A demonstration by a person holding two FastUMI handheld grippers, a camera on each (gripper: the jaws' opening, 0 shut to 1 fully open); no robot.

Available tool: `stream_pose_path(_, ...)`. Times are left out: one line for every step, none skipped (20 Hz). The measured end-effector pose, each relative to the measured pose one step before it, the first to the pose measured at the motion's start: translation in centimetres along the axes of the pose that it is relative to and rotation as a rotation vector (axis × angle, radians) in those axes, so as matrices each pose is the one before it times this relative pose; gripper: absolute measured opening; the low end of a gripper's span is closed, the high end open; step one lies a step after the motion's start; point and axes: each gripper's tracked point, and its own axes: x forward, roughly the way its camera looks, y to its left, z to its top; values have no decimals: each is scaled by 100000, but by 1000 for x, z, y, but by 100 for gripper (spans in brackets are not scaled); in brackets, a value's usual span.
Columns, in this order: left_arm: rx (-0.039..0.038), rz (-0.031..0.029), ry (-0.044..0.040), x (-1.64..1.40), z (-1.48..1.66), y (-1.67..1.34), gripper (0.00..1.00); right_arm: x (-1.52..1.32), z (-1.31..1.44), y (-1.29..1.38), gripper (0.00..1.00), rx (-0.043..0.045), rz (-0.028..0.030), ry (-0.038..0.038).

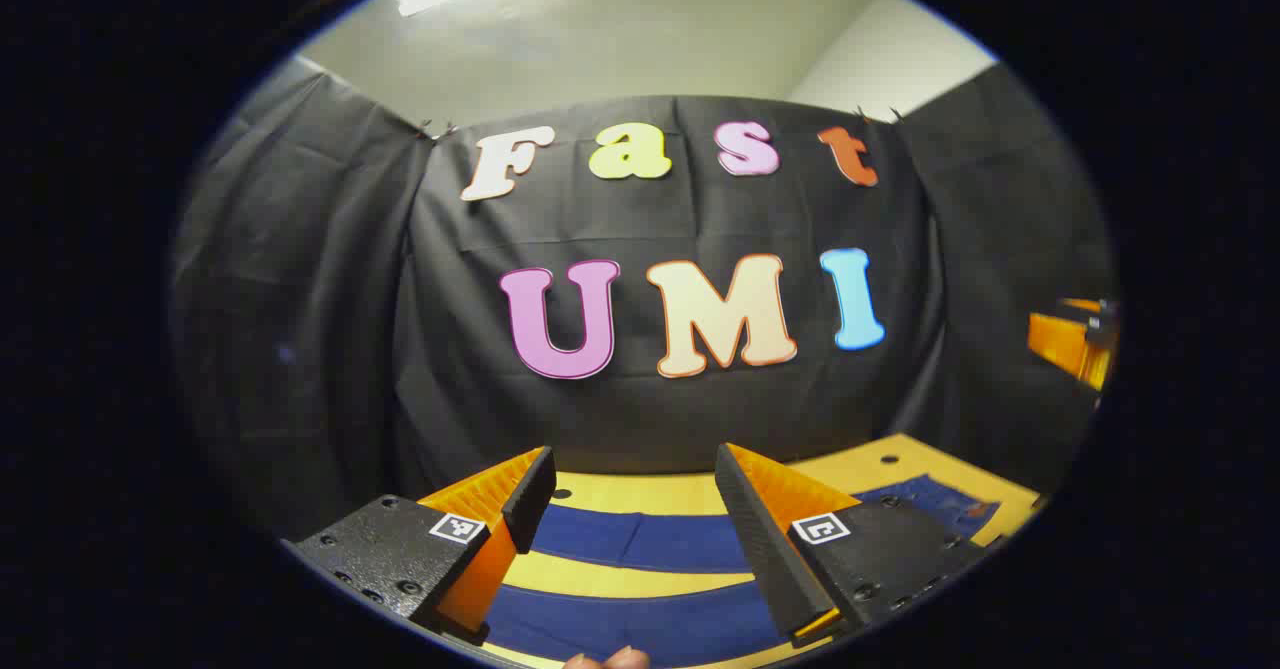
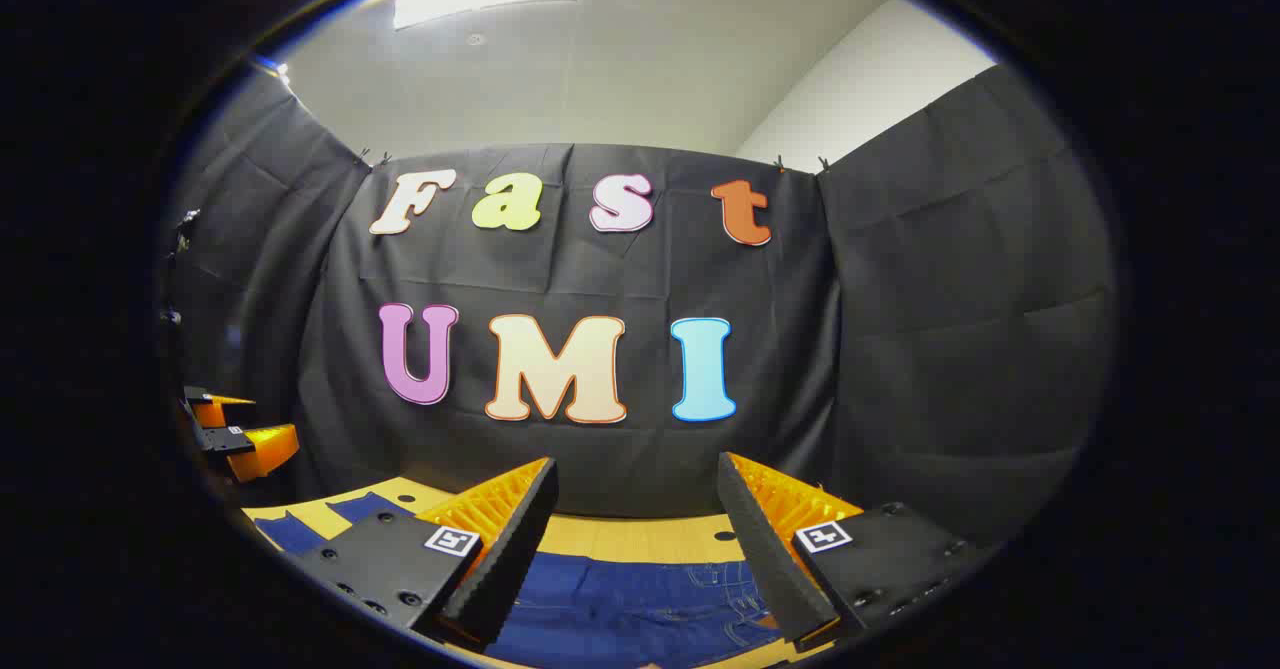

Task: Grasp the waist and the cuffs of the jeans and fold them to make the two legs overlap; first hold the waist and fold one-third of the jeans toward the cuffs, then hold the cuffs and fold the remaining one-third in the same direction to finish folding.

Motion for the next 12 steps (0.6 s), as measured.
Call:
stream_pose_path(6253, 1303, 2310, -130, -732, 425, 97, 664, -801, -243, 98, 613, 2435, 1197)
stream_pose_path(6197, 1362, 2539, 57, -884, 384, 100, 591, -981, -219, 98, 499, 2648, 1631)
stream_pose_path(5990, 1459, 2490, -19, -814, 426, 100, 561, -719, -295, 100, 58, 2612, 589)
stream_pose_path(4623, 1170, 2603, -293, -1021, 599, 100, 376, -451, -408, 100, -436, 2246, 32)
stream_pose_path(3357, 360, 3021, -297, -1048, 332, 95, 503, -372, -415, 98, -1350, 1381, -635)
stream_pose_path(2672, -9, 2927, -503, -1286, 315, 95, 401, -489, -584, 100, -1858, 108, 366)
stream_pose_path(2342, -310, 2959, -247, -1178, 193, 95, 395, -569, -485, 99, -1010, -219, 803)
stream_pose_path(2449, -538, 3181, -103, -1307, 220, 95, 243, -468, 84, 99, 335, 393, 742)
stream_pose_path(2778, -674, 2469, 76, -1179, 312, 95, 371, -286, 304, 99, 1052, 820, 258)
stream_pose_path(3597, -787, 2132, 228, -1258, 321, 95, 329, -193, 236, 99, 315, 418, -130)
stream_pose_path(3712, -1105, 2256, 398, -1240, 218, 95, 430, -231, 167, 99, -878, -268, -102)
stream_pose_path(3303, -2071, 3320, 344, -1797, -27, 95, 384, -313, 22, 99, -571, -601, 154)
